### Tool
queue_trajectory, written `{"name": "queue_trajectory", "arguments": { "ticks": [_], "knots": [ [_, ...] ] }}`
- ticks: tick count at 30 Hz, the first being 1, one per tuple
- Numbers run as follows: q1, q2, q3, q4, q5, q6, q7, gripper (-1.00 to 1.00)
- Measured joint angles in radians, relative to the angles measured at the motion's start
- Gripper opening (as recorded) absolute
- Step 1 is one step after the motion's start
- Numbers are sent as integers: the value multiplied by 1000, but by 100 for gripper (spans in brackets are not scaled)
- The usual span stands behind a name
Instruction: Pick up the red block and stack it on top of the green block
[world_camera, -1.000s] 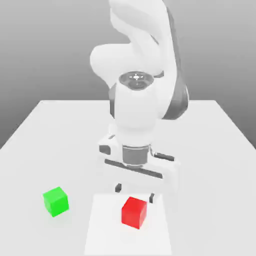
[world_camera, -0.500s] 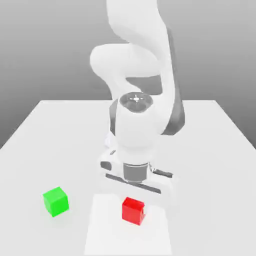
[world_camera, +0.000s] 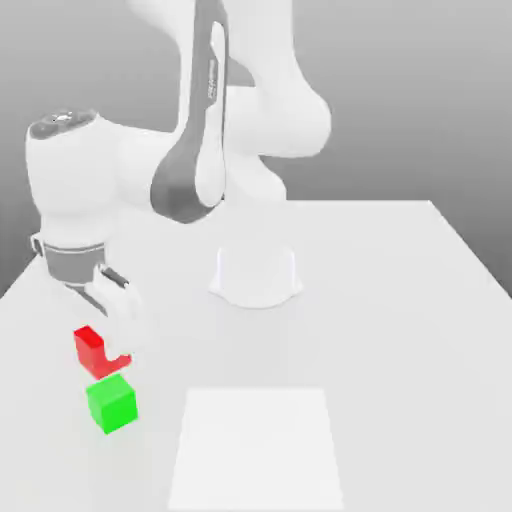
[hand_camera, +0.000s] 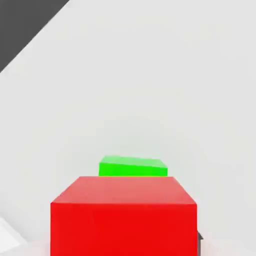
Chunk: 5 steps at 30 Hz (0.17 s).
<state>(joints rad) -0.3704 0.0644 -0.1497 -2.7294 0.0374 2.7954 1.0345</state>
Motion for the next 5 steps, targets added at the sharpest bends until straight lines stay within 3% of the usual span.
{"name": "queue_trajectory", "arguments": {
  "ticks": [1, 2, 5],
  "knots": [
    [-3, 33, 6, 1, 14, 31, -10, -100],
    [-8, 60, 12, 2, 26, 56, -18, 100],
    [-8, 60, 12, 2, 26, 56, -18, 100]
  ]
}}
